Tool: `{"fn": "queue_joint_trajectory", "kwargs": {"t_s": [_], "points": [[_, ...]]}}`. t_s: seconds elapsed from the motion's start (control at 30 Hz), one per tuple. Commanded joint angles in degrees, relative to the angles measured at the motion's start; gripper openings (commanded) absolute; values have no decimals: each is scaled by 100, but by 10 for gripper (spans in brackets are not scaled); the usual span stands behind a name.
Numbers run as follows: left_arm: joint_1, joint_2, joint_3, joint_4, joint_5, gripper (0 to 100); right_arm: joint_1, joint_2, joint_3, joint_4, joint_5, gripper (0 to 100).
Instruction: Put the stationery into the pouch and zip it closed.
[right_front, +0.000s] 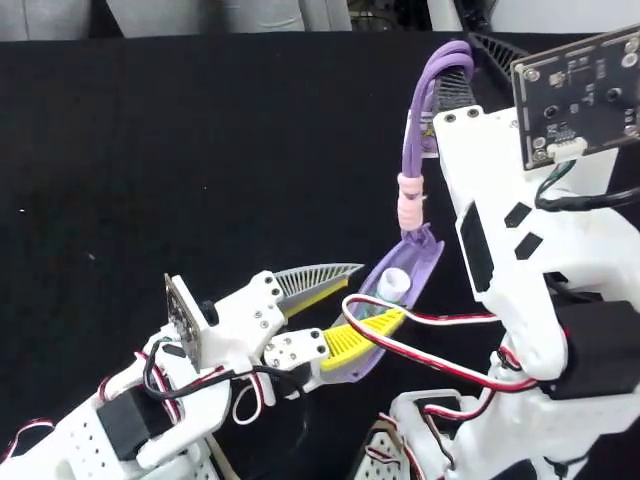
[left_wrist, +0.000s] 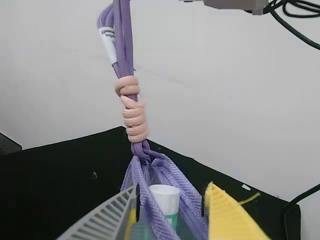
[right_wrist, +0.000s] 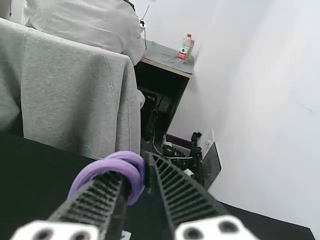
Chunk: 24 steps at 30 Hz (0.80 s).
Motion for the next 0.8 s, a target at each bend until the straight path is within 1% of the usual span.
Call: {"fn": "queue_joint_trajectory", "kwargs": {"t_s": [0.0, 0.07, 0.1, 0.23, 0.3, 0.37, 0.43, 0.5, 0.63, 0.77], "points": [[-127, 158, 251, 316, -44, 218, 0, -127, -22, -132, 9, 12], [-462, 141, 180, 308, 0, 216, 0, -127, -22, -132, 9, 12], [-760, 123, 110, 220, 0, 216, 0, -127, -22, -132, 9, 12], [-2387, 158, 75, -440, 9, 216, 0, -127, -22, -132, 9, 12], [-3090, 158, 154, -633, 9, 216, 0, -127, -22, -132, 9, 12], [-3609, 123, 136, -642, 0, 216, 0, -127, -22, -132, 9, 12], [-3899, 88, 40, -580, 0, 216, -9, -119, -22, -132, 9, 12], [-4154, 0, -356, -202, 0, 215, 0, -127, -22, -132, 9, 12], [-4462, -396, -1244, 958, 0, 215, 9, -136, -40, -132, 9, 12], [-4523, -712, -2044, 2400, -44, 215, 9, -136, -48, -123, 9, 12]]}}
